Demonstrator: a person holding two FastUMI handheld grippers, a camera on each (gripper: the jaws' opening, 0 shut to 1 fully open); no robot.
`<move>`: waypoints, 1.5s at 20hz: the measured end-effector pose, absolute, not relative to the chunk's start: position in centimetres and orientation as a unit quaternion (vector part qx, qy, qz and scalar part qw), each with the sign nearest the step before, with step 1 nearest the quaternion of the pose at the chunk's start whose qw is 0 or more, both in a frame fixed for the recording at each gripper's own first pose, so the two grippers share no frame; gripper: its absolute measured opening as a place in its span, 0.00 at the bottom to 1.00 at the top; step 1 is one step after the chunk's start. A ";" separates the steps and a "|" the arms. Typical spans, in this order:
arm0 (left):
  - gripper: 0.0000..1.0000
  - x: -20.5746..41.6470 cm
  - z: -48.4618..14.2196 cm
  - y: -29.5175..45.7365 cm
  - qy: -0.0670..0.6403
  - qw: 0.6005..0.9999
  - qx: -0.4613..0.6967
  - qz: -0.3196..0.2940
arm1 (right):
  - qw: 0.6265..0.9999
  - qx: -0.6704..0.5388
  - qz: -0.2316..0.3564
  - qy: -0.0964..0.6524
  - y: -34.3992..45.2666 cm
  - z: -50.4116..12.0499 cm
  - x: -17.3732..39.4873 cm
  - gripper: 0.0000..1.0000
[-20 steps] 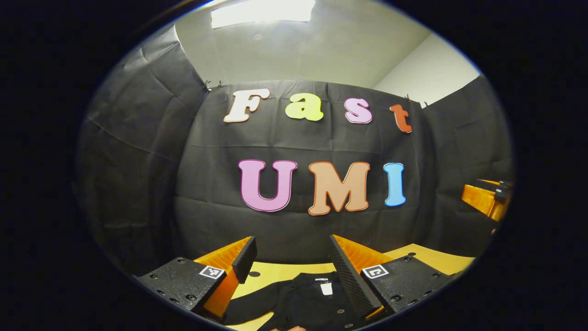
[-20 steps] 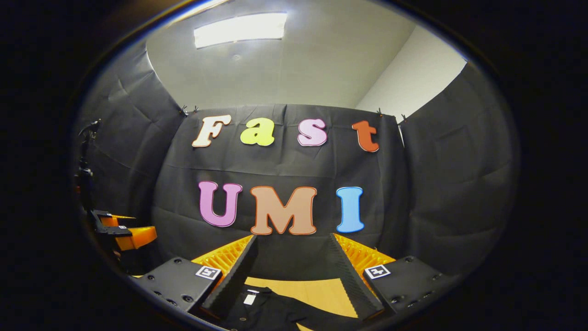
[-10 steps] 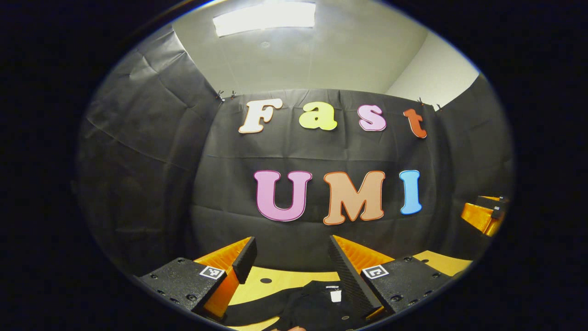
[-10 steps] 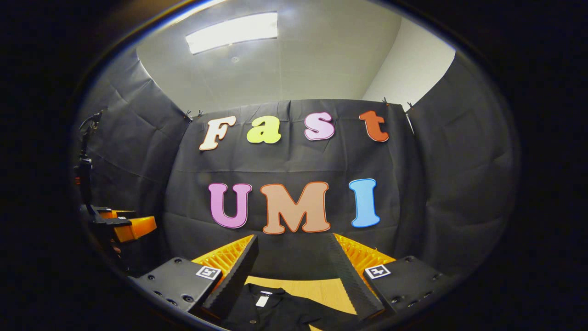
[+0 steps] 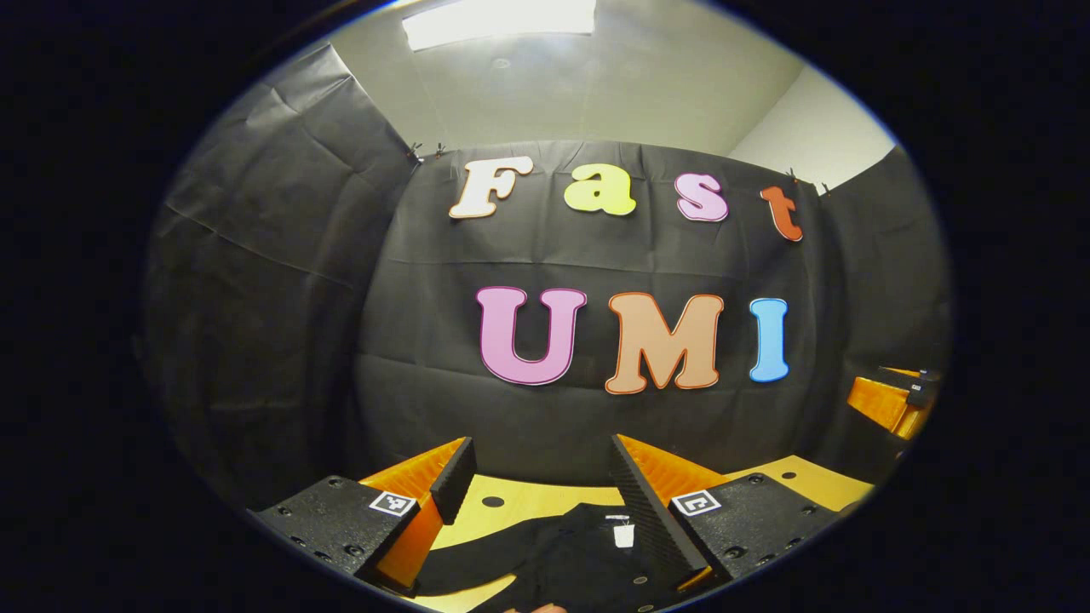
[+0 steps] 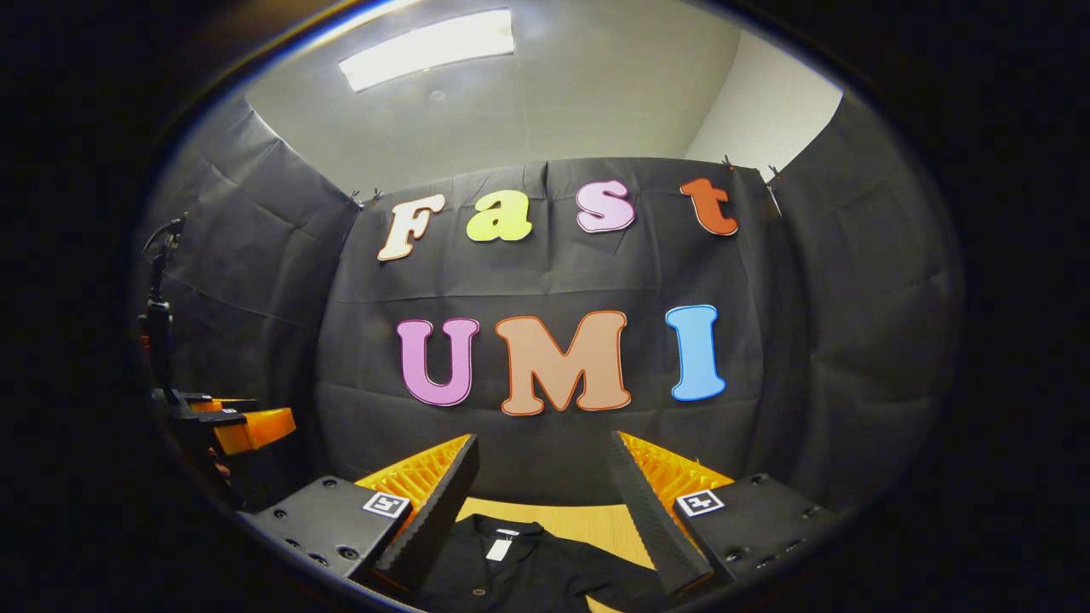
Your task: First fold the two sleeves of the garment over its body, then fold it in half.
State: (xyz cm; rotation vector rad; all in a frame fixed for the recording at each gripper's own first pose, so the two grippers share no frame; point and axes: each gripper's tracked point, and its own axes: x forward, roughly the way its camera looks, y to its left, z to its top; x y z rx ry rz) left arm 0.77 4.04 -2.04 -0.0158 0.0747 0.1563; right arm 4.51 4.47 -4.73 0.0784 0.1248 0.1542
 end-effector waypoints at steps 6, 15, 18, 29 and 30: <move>0.92 0.8 -2.4 4.1 0.041 0.997 -0.005 0.071 | 0.995 0.025 0.072 0.059 4.8 -4.7 4.6 0.97; 0.92 0.2 -2.0 3.5 0.034 0.998 0.009 0.059 | 0.994 0.018 0.082 0.065 5.4 -5.2 4.2 0.97; 0.92 0.0 -2.1 3.3 0.034 0.998 0.011 0.058 | 0.995 -0.006 0.074 0.069 4.2 -5.7 4.4 0.97; 0.92 -0.4 -1.3 1.8 0.028 0.998 0.020 0.056 | 0.982 -0.084 -0.027 0.165 -8.6 -13.5 5.5 0.99; 0.92 -0.4 -1.4 1.6 0.028 0.998 0.021 0.056 | 0.980 -0.088 -0.035 0.178 -9.7 -14.7 5.4 0.98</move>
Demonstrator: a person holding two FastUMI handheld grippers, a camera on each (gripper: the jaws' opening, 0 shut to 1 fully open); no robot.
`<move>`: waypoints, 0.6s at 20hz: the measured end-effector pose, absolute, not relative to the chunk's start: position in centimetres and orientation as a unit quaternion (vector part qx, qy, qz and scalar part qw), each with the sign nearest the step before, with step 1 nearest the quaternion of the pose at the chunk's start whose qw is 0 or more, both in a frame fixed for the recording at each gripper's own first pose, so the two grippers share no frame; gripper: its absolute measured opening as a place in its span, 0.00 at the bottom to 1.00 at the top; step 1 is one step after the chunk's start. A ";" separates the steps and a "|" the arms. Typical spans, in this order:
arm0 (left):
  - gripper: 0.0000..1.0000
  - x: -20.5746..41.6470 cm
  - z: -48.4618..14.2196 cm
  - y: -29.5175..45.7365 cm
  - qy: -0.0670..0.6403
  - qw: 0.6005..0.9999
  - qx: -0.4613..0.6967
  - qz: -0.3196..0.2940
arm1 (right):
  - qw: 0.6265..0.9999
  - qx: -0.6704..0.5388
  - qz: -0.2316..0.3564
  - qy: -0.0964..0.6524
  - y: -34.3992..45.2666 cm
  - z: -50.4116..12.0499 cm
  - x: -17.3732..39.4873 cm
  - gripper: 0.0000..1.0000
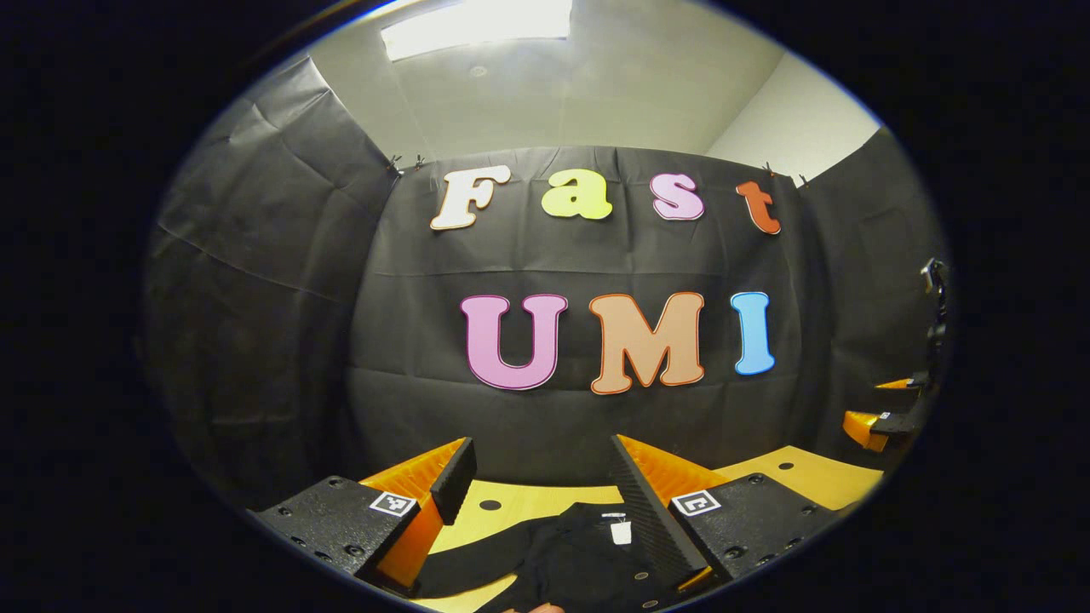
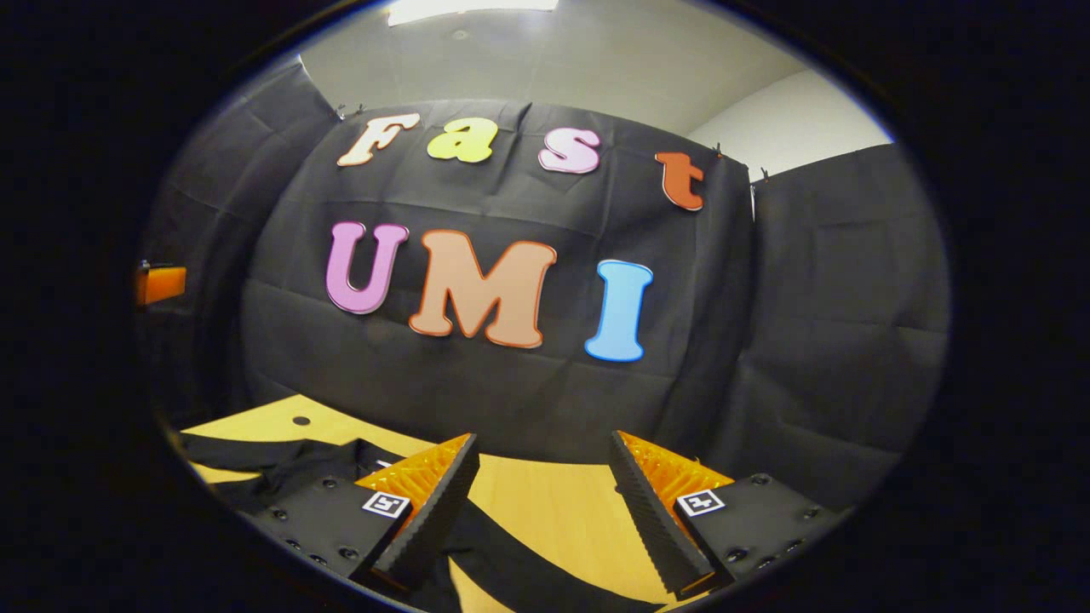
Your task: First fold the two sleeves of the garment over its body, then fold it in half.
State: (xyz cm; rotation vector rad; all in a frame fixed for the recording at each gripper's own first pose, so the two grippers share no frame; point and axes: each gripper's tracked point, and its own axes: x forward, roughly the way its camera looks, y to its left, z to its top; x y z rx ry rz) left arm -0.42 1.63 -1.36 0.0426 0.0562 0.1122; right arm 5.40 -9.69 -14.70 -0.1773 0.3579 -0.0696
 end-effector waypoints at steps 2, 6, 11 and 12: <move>0.92 -0.5 -1.3 1.3 0.028 0.998 0.023 0.057 | 0.973 -0.090 -0.051 0.205 -12.0 -16.8 5.0 0.98; 0.92 -0.8 -1.3 0.5 0.028 0.997 0.027 0.060 | 0.958 -0.069 -0.081 0.267 -15.9 -21.9 3.7 0.98; 0.92 -1.0 -1.4 -0.2 0.031 0.997 0.036 0.067 | 0.933 -0.080 -0.099 0.335 -19.7 -27.6 2.3 0.98; 0.92 -1.2 -1.5 -0.4 0.032 0.996 0.038 0.068 | 0.929 -0.083 -0.100 0.346 -20.2 -28.5 2.0 0.98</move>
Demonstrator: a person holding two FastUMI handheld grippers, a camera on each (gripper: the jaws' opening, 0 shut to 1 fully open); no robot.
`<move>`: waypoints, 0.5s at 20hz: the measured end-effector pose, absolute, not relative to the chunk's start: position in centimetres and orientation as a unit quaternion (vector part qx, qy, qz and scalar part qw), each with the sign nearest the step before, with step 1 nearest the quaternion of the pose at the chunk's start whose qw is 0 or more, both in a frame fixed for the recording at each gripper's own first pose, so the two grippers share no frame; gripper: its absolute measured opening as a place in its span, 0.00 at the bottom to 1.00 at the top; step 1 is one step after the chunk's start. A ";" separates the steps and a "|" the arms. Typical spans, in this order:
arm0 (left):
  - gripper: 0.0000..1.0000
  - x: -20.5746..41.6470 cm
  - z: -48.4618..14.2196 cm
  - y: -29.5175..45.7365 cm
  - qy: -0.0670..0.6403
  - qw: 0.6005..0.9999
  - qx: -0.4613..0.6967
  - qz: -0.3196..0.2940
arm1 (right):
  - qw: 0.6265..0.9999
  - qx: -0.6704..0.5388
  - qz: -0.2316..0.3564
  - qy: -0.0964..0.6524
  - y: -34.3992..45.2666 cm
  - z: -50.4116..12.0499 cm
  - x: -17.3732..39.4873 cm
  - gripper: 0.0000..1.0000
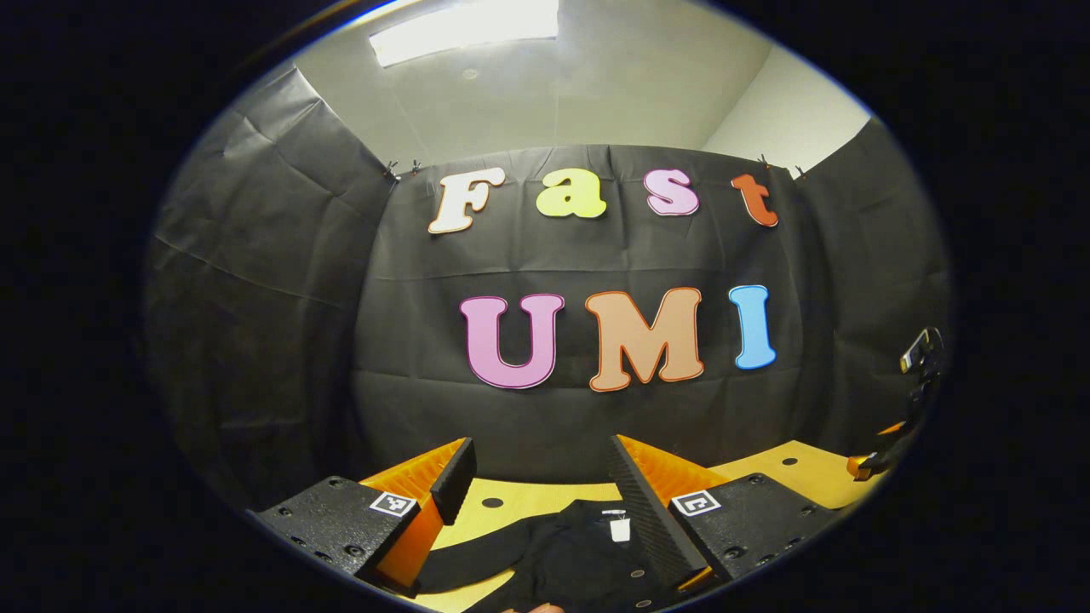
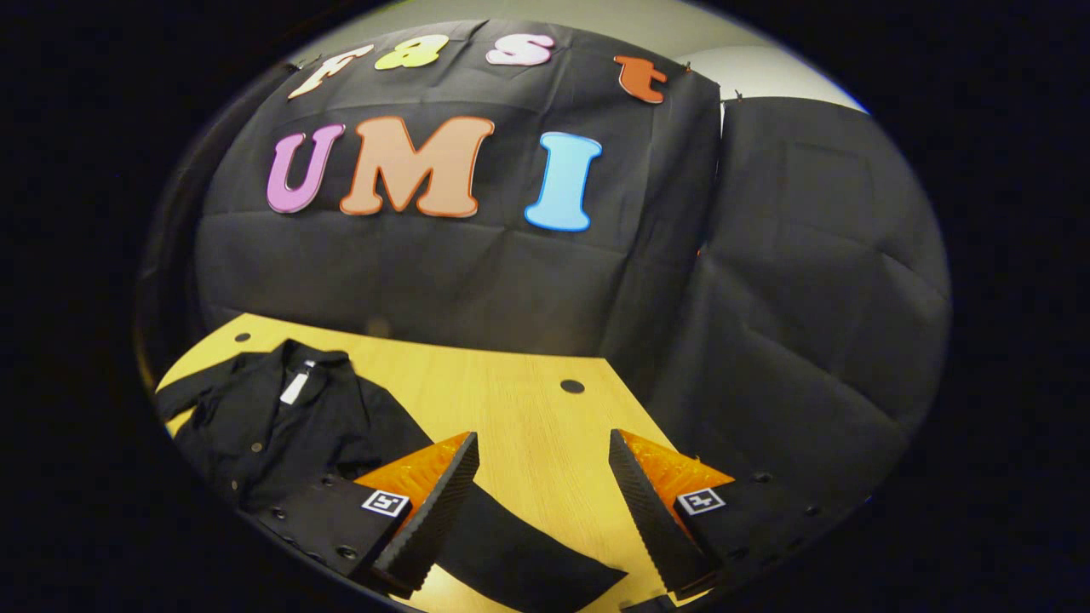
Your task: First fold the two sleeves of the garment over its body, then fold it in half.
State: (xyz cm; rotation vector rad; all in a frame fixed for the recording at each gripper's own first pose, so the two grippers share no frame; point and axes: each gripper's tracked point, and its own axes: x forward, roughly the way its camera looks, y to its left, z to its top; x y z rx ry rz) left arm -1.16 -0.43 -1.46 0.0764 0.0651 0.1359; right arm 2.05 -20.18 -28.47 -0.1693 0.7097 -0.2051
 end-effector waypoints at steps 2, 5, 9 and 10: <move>0.92 -1.2 -1.3 -0.6 0.032 0.996 0.041 0.071 | 0.918 -0.085 -0.096 0.376 -20.9 -30.8 1.2 1.00; 0.92 -1.5 -1.4 -0.9 0.032 0.995 0.044 0.077 | 0.895 -0.094 -0.090 0.427 -22.1 -34.0 -0.8 0.98; 0.92 -1.9 -1.6 -1.5 0.036 0.995 0.048 0.085 | 0.861 -0.088 -0.081 0.495 -22.8 -38.3 -2.9 0.99; 0.92 -2.3 -1.7 -1.7 0.037 0.994 0.050 0.087 | 0.851 -0.086 -0.080 0.513 -23.0 -39.2 -3.6 0.99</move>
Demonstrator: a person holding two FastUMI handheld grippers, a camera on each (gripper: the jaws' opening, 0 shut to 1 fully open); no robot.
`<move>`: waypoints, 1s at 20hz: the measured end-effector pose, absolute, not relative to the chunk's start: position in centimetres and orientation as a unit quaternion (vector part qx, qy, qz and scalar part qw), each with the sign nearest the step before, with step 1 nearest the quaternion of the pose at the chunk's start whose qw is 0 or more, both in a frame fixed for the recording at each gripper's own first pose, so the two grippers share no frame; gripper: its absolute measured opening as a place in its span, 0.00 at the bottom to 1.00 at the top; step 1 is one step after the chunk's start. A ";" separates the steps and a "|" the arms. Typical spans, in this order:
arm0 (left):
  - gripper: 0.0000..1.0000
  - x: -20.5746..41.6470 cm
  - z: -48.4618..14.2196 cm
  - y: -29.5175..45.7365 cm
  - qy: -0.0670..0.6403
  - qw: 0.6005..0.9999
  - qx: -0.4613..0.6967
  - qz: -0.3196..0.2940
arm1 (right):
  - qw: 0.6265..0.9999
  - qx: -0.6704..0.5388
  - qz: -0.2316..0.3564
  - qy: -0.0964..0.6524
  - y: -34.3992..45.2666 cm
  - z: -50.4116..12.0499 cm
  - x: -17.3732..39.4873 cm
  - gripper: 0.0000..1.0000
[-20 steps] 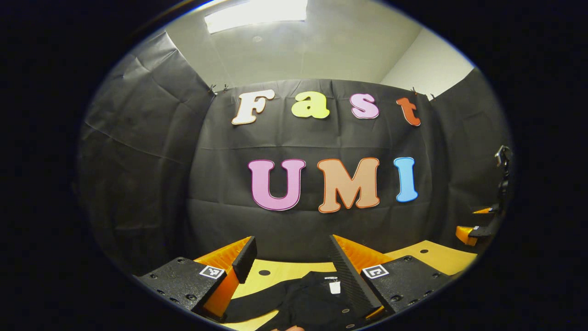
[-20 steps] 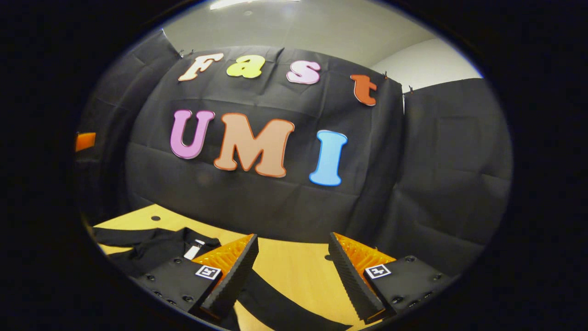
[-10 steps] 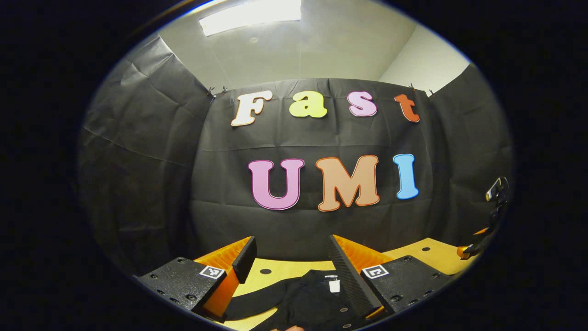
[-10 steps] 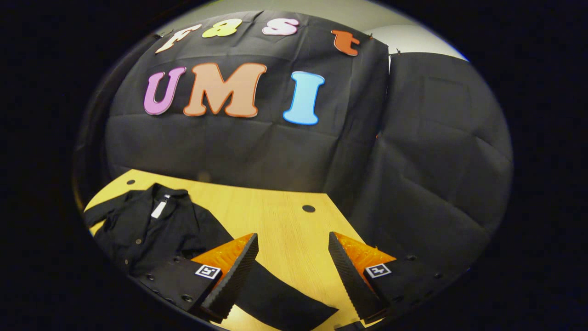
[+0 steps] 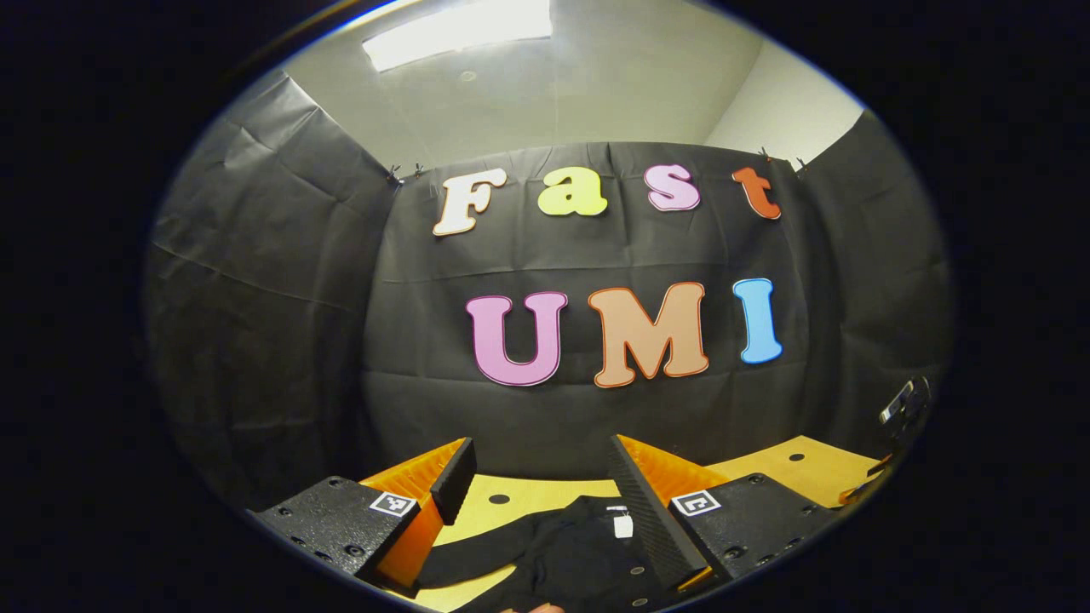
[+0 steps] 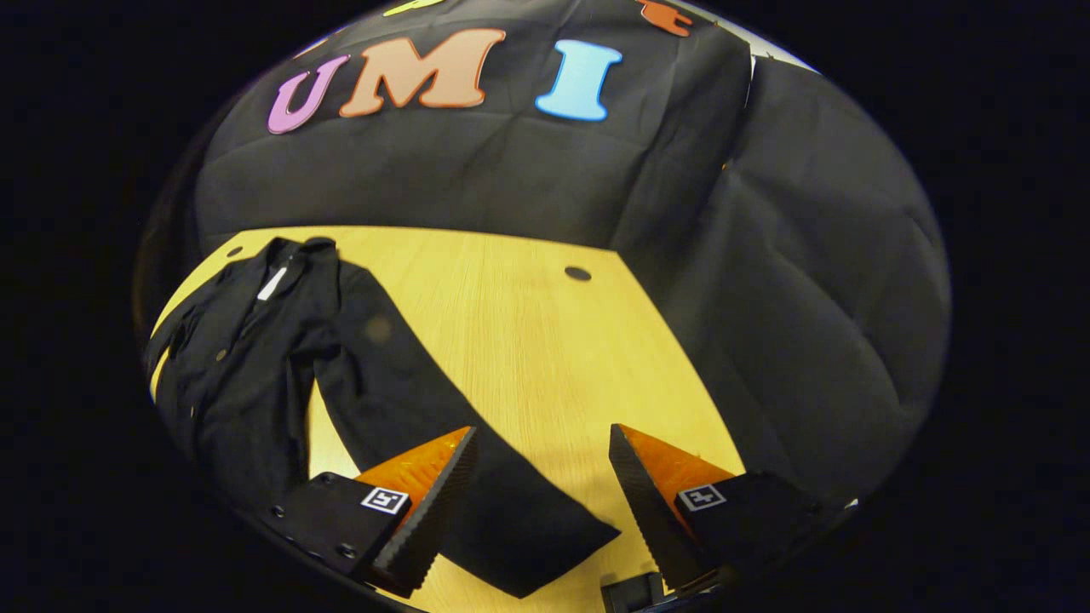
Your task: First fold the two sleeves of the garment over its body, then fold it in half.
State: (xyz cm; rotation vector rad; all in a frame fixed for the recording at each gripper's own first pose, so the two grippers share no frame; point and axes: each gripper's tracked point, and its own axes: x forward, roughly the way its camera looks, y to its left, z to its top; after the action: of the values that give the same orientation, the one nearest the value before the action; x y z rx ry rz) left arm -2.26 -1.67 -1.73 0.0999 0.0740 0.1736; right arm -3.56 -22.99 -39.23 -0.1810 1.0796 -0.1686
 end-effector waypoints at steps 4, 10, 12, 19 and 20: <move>0.92 -2.6 -1.6 -2.4 0.036 0.993 0.054 0.096 | 0.815 -0.065 -0.076 0.571 -23.8 -42.1 -5.9 0.99; 0.92 -3.8 -2.0 -3.8 0.040 0.992 0.057 0.109 | 0.763 -0.029 -0.054 0.643 -23.4 -45.1 -9.1 1.00; 0.92 -4.0 -2.1 -4.4 0.042 0.991 0.057 0.111 | 0.760 -0.020 -0.045 0.648 -23.6 -45.2 -9.6 0.99; 0.92 -4.4 -2.5 -6.1 0.047 0.993 0.049 0.100 | 0.757 0.018 -0.032 0.652 -22.4 -45.5 -9.9 0.76; 0.92 -4.3 -2.3 -6.0 0.043 0.993 0.050 0.100 | 0.761 0.019 -0.027 0.648 -22.2 -45.5 -9.8 0.59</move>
State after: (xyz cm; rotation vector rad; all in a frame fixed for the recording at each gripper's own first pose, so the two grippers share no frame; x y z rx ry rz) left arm -4.29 -5.97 -2.33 0.0996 0.0855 0.2001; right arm -9.83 -22.19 -45.55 0.0424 1.4096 -0.0598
